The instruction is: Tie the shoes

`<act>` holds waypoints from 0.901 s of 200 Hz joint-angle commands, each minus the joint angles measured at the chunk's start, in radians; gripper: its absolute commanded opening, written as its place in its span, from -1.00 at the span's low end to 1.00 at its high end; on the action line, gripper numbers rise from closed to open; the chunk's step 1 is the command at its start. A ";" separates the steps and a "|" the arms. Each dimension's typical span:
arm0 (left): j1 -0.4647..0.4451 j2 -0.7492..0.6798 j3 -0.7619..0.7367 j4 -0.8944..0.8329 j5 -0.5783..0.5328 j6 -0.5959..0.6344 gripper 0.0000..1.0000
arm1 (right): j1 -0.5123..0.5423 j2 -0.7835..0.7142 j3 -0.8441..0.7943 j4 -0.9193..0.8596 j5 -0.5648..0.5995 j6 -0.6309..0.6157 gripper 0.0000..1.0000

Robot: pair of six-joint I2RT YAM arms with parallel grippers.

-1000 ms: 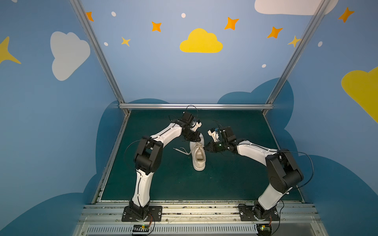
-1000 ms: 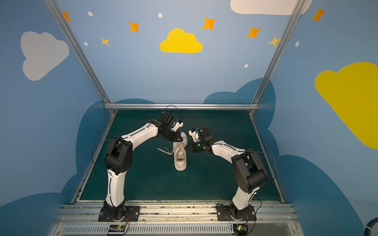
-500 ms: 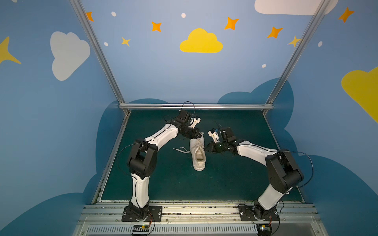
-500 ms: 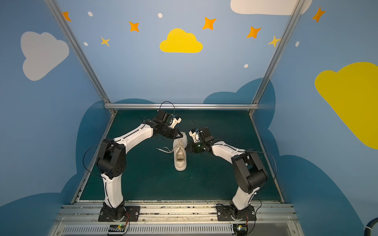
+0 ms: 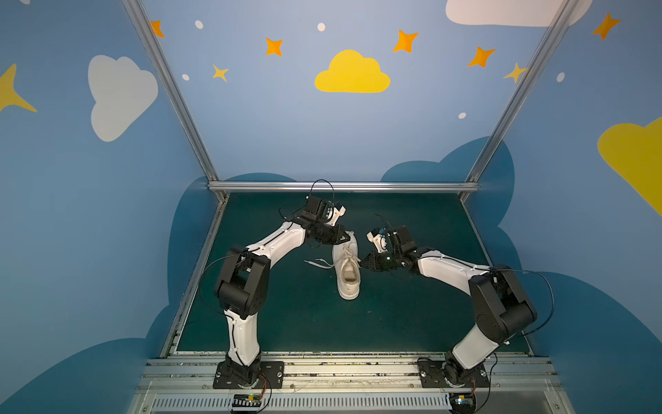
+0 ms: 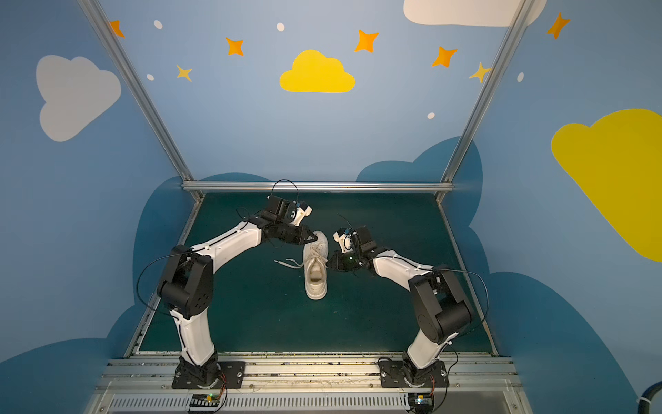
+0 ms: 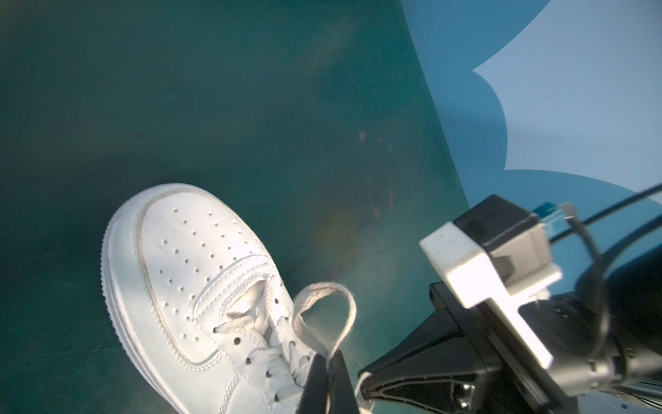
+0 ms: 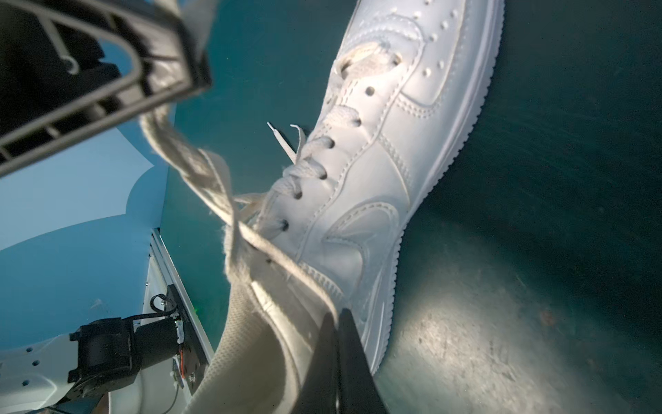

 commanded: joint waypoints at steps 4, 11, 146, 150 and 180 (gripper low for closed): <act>0.006 -0.050 0.004 0.010 -0.003 0.011 -0.94 | -0.014 -0.044 -0.015 -0.024 0.010 -0.002 -1.00; 0.005 -0.054 0.008 -0.004 -0.008 0.019 -0.94 | -0.016 -0.048 -0.017 -0.024 0.010 -0.002 -1.00; 0.030 -0.111 -0.031 -0.010 -0.033 0.028 -0.94 | -0.049 -0.116 -0.068 -0.040 0.021 -0.007 -1.00; 0.031 -0.114 -0.033 -0.008 -0.033 0.029 -0.94 | -0.051 -0.117 -0.068 -0.041 0.022 -0.007 -1.00; 0.039 -0.127 -0.051 -0.003 -0.038 0.026 -0.94 | -0.055 -0.123 -0.075 -0.044 0.025 -0.007 -1.00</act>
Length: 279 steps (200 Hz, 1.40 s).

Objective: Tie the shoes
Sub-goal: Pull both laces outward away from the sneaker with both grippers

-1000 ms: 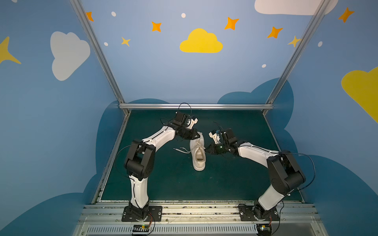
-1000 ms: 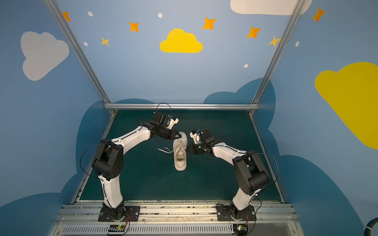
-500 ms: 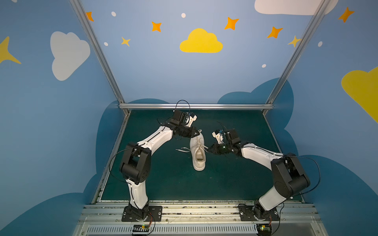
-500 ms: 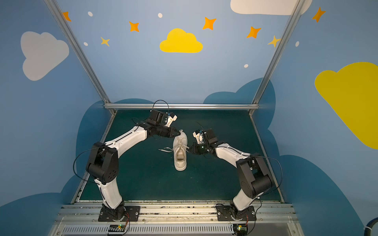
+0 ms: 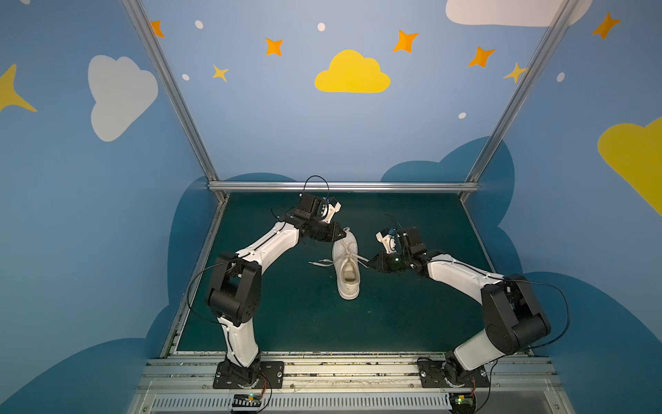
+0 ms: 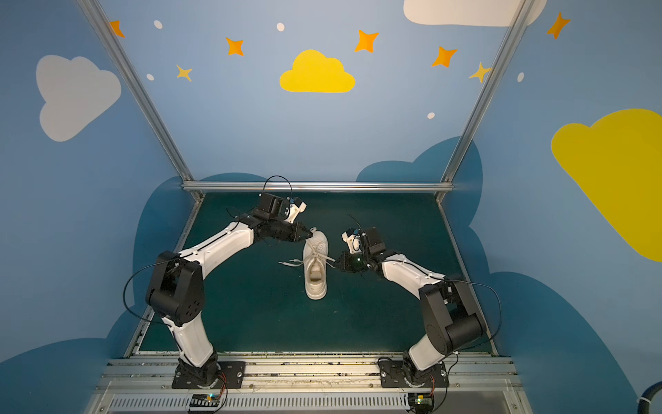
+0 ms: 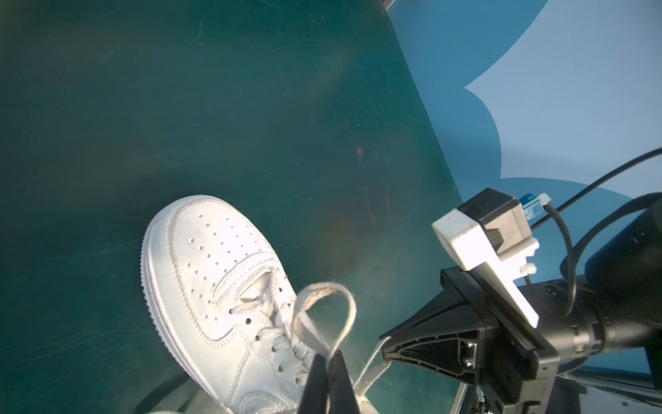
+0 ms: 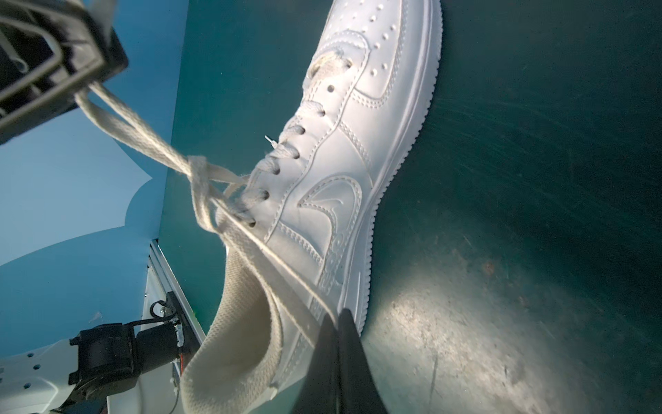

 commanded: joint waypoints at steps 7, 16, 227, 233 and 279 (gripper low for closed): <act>0.017 -0.055 -0.022 0.022 -0.014 0.006 -0.94 | -0.007 -0.034 -0.018 -0.018 0.015 -0.003 -1.00; 0.020 -0.063 -0.030 0.024 -0.019 0.006 -0.94 | -0.009 -0.036 -0.024 -0.014 0.020 0.000 -1.00; 0.090 -0.178 -0.262 0.112 -0.125 -0.054 -0.93 | -0.021 -0.012 0.039 -0.256 0.499 0.587 -1.00; 0.097 -0.177 -0.266 0.112 -0.126 -0.054 -0.94 | -0.022 -0.008 0.045 -0.267 0.508 0.592 -1.00; 0.142 -0.170 -0.294 0.116 -0.111 -0.062 -0.94 | -0.037 0.010 0.059 -0.302 0.543 0.636 -1.00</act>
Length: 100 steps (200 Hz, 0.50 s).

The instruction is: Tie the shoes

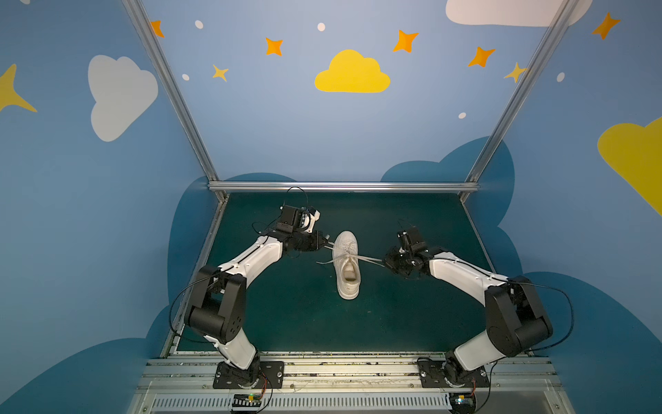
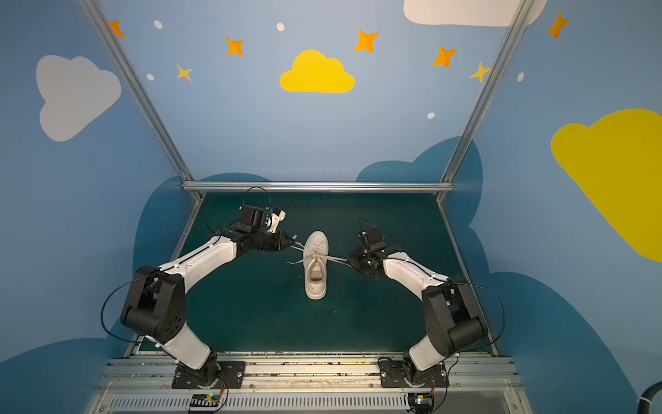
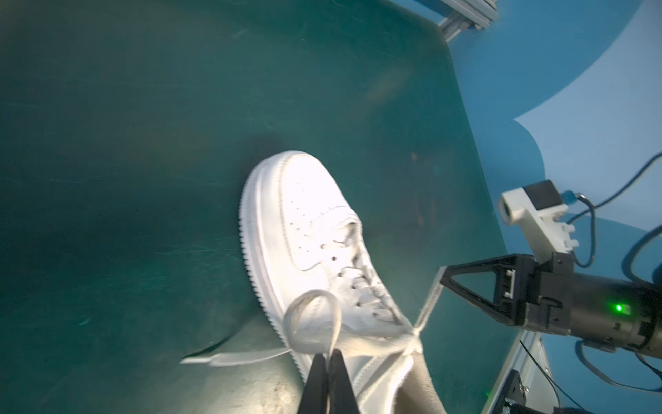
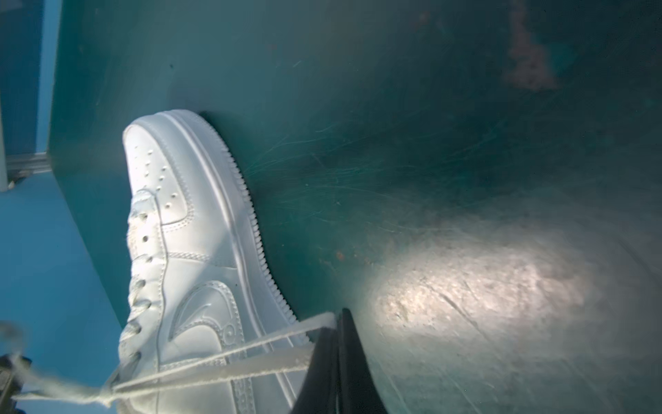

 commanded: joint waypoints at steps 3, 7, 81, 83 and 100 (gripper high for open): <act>0.035 -0.002 -0.016 0.009 -0.027 -0.002 -0.94 | -0.028 0.019 0.015 -0.104 0.113 0.049 -1.00; 0.035 -0.002 -0.021 0.011 -0.025 -0.001 -0.94 | -0.029 0.018 0.016 -0.104 0.115 0.052 -1.00; 0.047 0.012 -0.087 0.138 0.090 -0.069 -0.94 | -0.026 0.066 0.063 -0.031 -0.017 -0.025 -1.00; 0.048 0.012 -0.086 0.138 0.092 -0.070 -0.94 | -0.024 0.067 0.063 -0.032 -0.017 -0.025 -1.00; 0.049 0.016 -0.091 0.141 0.089 -0.076 -0.94 | -0.022 0.065 0.053 -0.028 -0.010 -0.021 -1.00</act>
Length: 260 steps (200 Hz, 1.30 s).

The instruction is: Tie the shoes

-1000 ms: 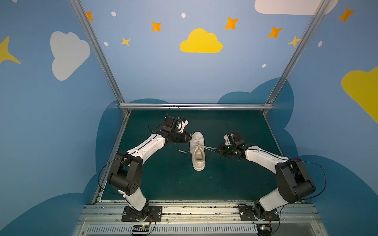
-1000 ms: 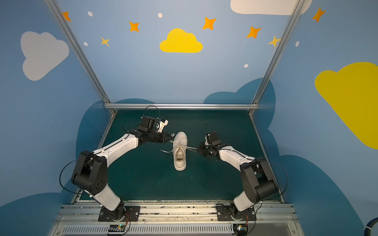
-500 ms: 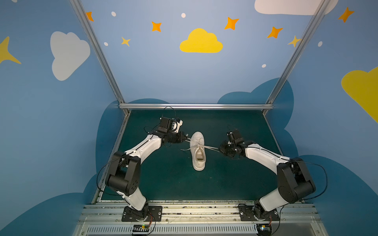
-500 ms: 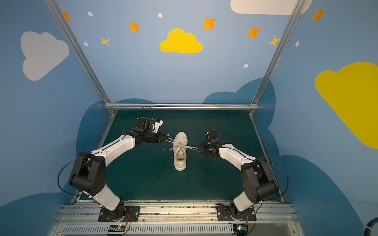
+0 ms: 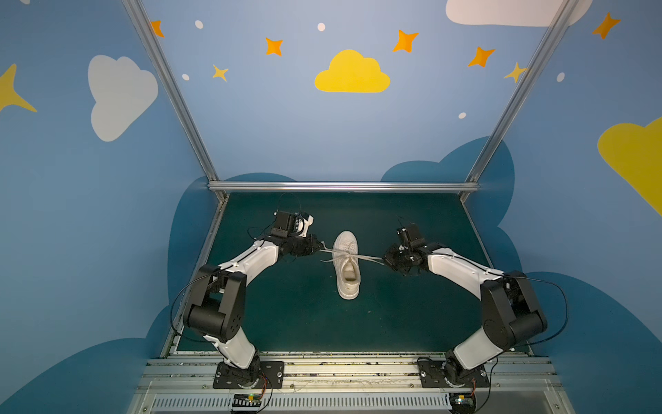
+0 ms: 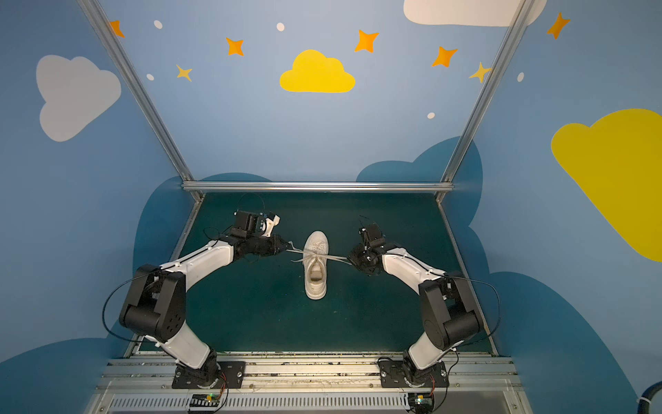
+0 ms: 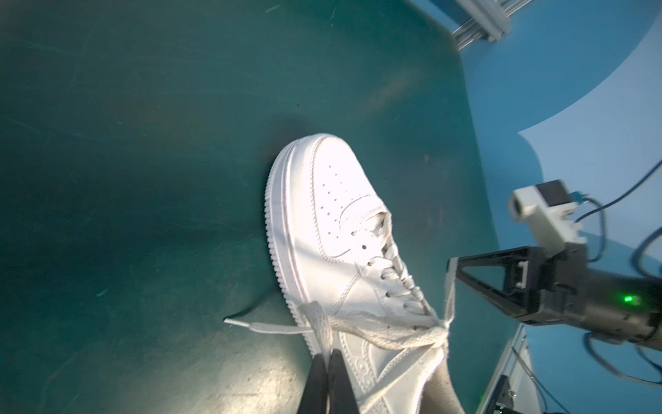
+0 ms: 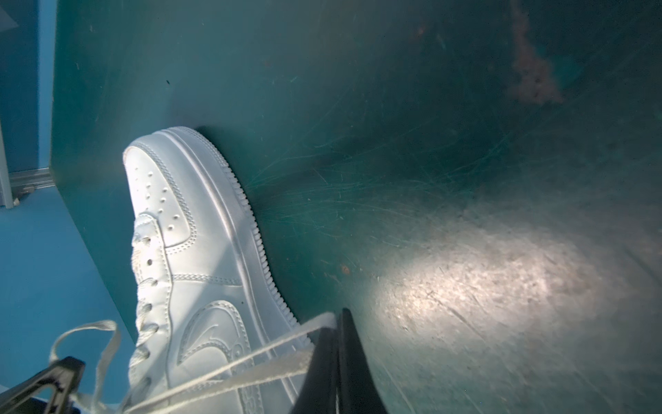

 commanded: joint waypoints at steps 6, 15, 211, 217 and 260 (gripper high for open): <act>0.012 0.010 -0.011 0.052 0.022 -0.026 -0.94 | -0.009 0.013 0.001 -0.014 0.020 -0.014 -1.00; 0.011 0.009 -0.013 0.051 0.016 -0.025 -0.94 | -0.010 0.008 -0.007 -0.014 0.023 -0.009 -1.00; 0.040 -0.006 -0.056 0.043 -0.048 -0.041 -0.94 | -0.052 -0.067 -0.069 -0.061 0.077 0.002 -1.00; 0.041 -0.008 -0.056 0.039 -0.048 -0.040 -0.94 | -0.053 -0.069 -0.072 -0.062 0.078 0.002 -1.00; 0.045 -0.016 -0.060 0.024 -0.066 -0.031 -0.94 | -0.061 -0.080 -0.088 -0.070 0.092 0.013 -1.00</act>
